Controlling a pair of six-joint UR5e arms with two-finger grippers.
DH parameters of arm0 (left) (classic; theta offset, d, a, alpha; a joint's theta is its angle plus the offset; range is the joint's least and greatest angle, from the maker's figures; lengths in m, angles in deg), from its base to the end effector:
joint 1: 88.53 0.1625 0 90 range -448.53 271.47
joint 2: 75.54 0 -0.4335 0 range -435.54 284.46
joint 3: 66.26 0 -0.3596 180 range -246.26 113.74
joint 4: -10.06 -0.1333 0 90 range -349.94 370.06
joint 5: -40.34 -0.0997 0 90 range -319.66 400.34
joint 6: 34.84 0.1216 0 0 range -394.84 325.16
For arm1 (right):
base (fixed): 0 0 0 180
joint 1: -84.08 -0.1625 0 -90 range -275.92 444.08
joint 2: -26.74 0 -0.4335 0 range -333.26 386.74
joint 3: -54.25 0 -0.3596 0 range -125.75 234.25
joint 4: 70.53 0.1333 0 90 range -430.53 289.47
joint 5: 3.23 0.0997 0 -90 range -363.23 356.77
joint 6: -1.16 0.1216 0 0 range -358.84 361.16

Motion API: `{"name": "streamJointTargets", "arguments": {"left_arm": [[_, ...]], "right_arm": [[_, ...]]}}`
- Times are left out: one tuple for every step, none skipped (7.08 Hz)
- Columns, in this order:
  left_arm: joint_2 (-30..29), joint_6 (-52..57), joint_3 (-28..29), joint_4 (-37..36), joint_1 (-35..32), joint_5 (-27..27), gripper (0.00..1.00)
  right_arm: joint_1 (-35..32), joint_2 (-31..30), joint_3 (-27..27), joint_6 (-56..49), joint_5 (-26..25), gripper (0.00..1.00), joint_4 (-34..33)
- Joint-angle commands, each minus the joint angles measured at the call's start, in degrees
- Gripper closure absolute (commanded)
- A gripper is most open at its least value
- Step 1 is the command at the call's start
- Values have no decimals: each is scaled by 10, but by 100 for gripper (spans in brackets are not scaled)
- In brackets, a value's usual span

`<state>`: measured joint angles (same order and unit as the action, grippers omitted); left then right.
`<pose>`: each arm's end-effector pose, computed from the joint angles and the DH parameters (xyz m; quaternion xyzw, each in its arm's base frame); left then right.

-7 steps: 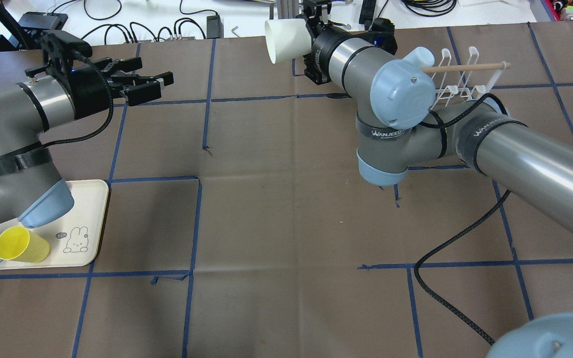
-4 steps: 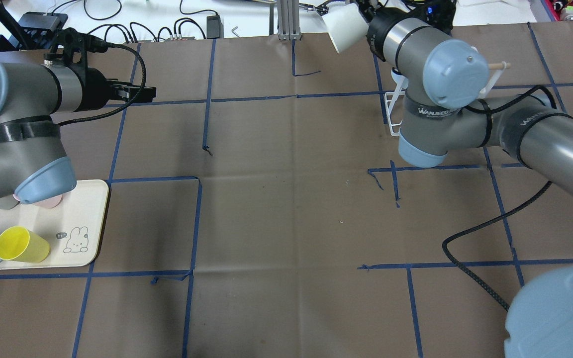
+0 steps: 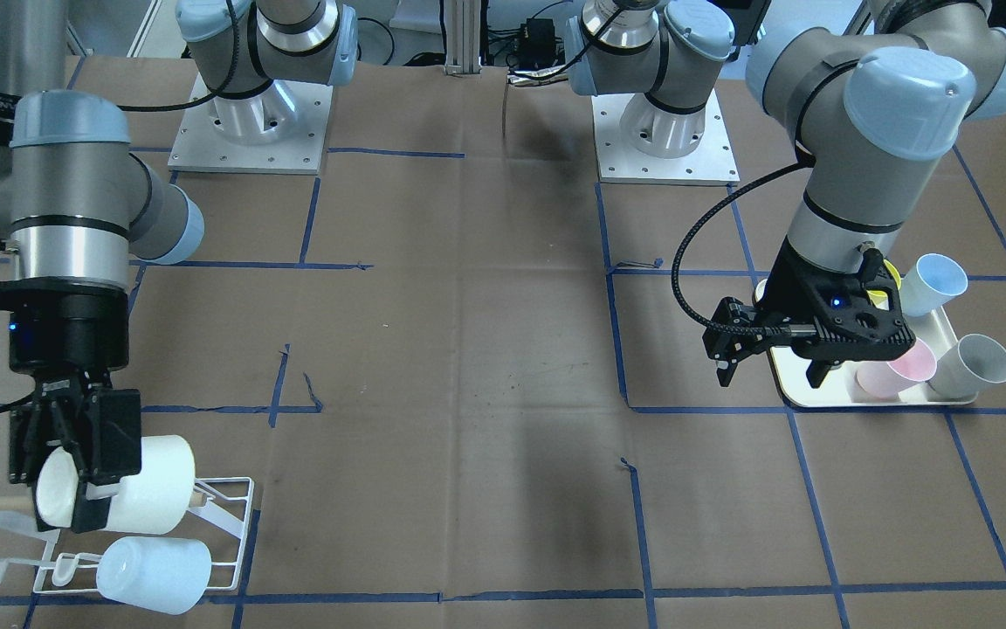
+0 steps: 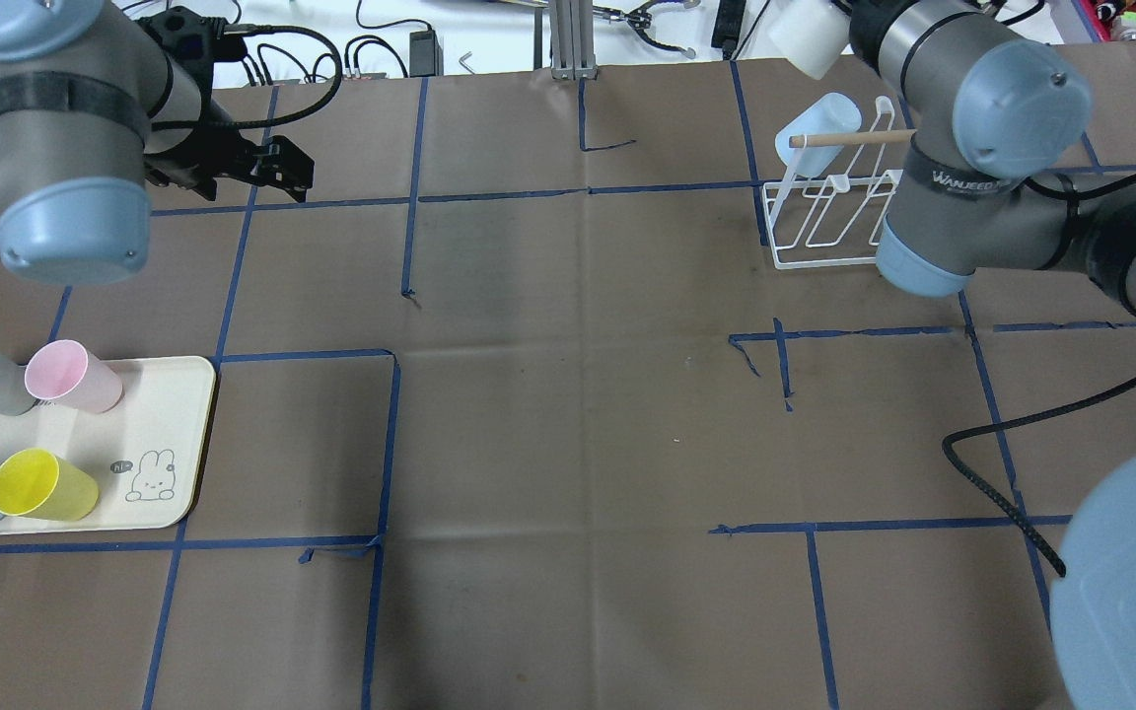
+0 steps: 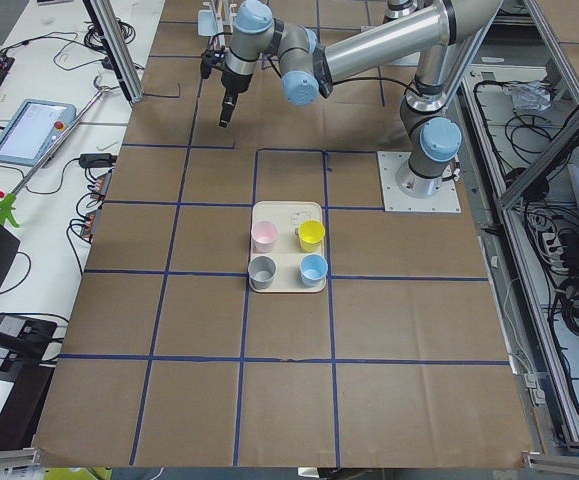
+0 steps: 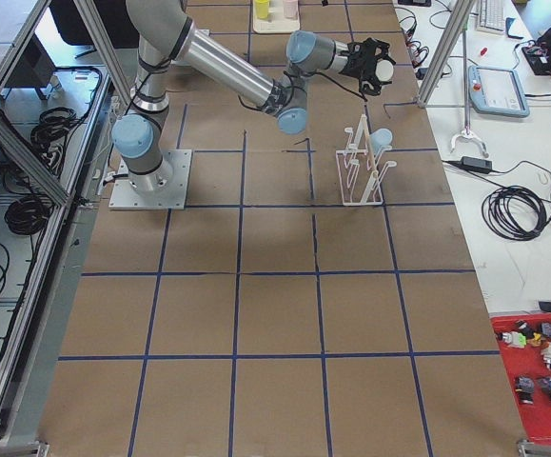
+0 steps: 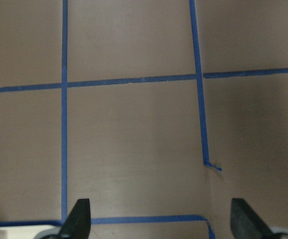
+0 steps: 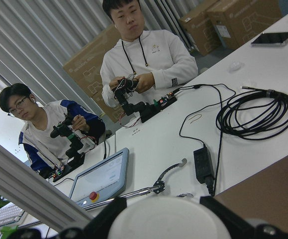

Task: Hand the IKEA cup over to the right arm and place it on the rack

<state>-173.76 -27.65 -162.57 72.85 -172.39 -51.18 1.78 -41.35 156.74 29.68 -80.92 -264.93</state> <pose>-0.0722 -0.5449 0.4046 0.0076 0.9938 -0.1081 0.0259 0.0768 -0.6201 0.4146 0.1947 0.7932 -0.5450 0.1894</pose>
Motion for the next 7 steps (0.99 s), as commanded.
{"name": "streamJointTargets", "arguments": {"left_arm": [[23, -58, 35, 135, -27, -25, 1], [46, -59, 25, 144, -32, -24, 1], [63, -59, 10, 152, -33, -25, 1], [81, -55, -8, 152, -33, -23, 1], [98, -49, -24, 152, -32, -18, 1], [108, -48, -27, 166, -26, 3, 1], [113, -41, -12, 202, -24, 18, 1]], "right_arm": [[44, 12, -30, -159, 5, 94, 1], [63, 23, -41, -213, 6, 94, 0], [76, 34, -54, -267, 6, 94, 0], [88, 51, -69, -299, 6, 94, -2], [93, 73, -85, -312, 6, 95, -17], [93, 100, -97, -312, 5, 95, -53], [93, 107, -88, -312, 4, 95, -90]]}}
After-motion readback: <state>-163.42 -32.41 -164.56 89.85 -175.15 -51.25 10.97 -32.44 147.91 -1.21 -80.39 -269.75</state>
